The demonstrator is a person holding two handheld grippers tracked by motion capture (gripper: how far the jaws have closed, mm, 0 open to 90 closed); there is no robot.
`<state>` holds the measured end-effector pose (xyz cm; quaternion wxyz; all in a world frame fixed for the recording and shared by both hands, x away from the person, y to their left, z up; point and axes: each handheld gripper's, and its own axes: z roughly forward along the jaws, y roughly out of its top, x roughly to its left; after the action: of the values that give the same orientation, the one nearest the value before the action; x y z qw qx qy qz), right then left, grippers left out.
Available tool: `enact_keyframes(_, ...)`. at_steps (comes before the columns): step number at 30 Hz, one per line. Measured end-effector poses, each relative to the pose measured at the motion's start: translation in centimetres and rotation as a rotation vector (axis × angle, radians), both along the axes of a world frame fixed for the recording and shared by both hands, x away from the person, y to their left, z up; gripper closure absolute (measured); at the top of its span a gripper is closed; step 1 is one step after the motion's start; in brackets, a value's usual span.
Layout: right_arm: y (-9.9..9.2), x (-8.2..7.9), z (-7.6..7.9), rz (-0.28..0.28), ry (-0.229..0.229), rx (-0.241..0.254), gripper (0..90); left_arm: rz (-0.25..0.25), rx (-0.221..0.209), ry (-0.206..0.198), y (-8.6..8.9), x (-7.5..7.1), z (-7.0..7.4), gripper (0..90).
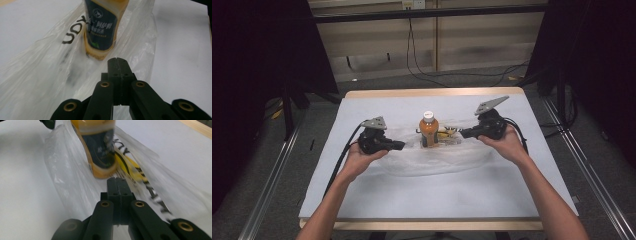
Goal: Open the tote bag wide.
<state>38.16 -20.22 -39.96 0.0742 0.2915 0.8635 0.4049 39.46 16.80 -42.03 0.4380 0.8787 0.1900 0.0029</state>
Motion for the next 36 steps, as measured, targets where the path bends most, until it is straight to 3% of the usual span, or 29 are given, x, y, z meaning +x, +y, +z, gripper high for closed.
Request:
enact_keyframes(1,0.7,0.3,0.0,0.008,0.001,-0.005,90.0,0.0,-0.012,0.013,-0.6,0.1,-0.2,90.0)
enact_keyframes(2,1.8,0.9,0.0,0.019,0.011,0.0,90.0,0.002,-0.001,0.012,-1.1,0.3,-0.4,90.0)
enact_keyframes(4,2.8,1.6,-0.2,0.026,0.02,-0.019,90.0,0.007,0.039,0.024,-2.6,0.6,-1.0,90.0)
enact_keyframes(5,2.8,1.6,-0.2,0.026,0.02,-0.019,90.0,0.007,0.039,0.024,-2.6,0.6,-1.0,90.0)
enact_keyframes(7,3.6,2.4,-0.4,0.03,0.029,-0.056,90.0,0.003,0.056,0.035,-3.4,1.0,-1.6,90.0)
enact_keyframes(11,4.6,4.3,-1.2,0.017,0.079,-0.101,90.0,0.009,0.095,0.044,-4.5,1.3,-2.4,90.0)
enact_keyframes(12,5.0,5.2,-1.8,0.013,0.103,-0.14,90.0,0.01,0.122,0.037,-4.7,1.4,-2.4,90.0)
enact_keyframes(14,5.2,5.6,-2.0,0.005,0.12,-0.158,90.0,0.007,0.179,0.026,-5.1,1.6,-2.3,90.0)
enact_keyframes(15,5.6,6.3,-2.5,0.001,0.139,-0.18,90.0,0.009,0.157,0.024,-5.2,1.8,-2.4,90.0)
enact_keyframes(17,6.0,6.8,-3.0,0.01,0.157,-0.194,90.0,0.038,0.18,0.04,-5.4,2.2,-2.4,90.0)
enact_keyframes(19,6.4,7.1,-3.5,0.015,0.177,-0.195,90.0,0.046,0.193,0.069,-5.6,2.8,-2.5,90.0)
enact_keyframes(20,6.4,7.1,-3.5,0.015,0.177,-0.195,90.0,0.055,0.219,0.067,-5.8,2.9,-2.6,90.0)
enact_keyframes(23,6.9,7.4,-4.4,0.021,0.197,-0.2,90.0,0.057,0.242,0.084,-6.0,3.0,-3.1,90.0)
enact_keyframes(24,7.0,7.5,-4.7,0.026,0.201,-0.207,90.0,0.064,0.23,0.097,-6.2,2.9,-3.4,90.0)
enact_keyframes(25,7.1,7.6,-4.9,0.026,0.206,-0.213,90.0,0.038,0.252,0.087,-6.0,2.9,-3.5,90.0)
enact_keyframes(26,7.2,7.8,-5.1,0.026,0.21,-0.218,90.0,0.041,0.231,0.1,-6.1,2.6,-3.8,90.0)
enact_keyframes(27,7.4,8.1,-5.4,0.022,0.22,-0.213,90.0,0.009,0.241,0.093,-5.9,2.2,-4.1,90.0)
enact_keyframes(31,8.3,8.3,-5.9,0.037,0.217,-0.225,90.0,-0.011,0.24,0.093,-5.9,1.5,-4.4,90.0)
enact_keyframes(36,9.0,9.0,-6.6,0.031,0.229,-0.201,90.0,-0.03,0.247,0.1,-6.0,0.5,-4.9,90.0)
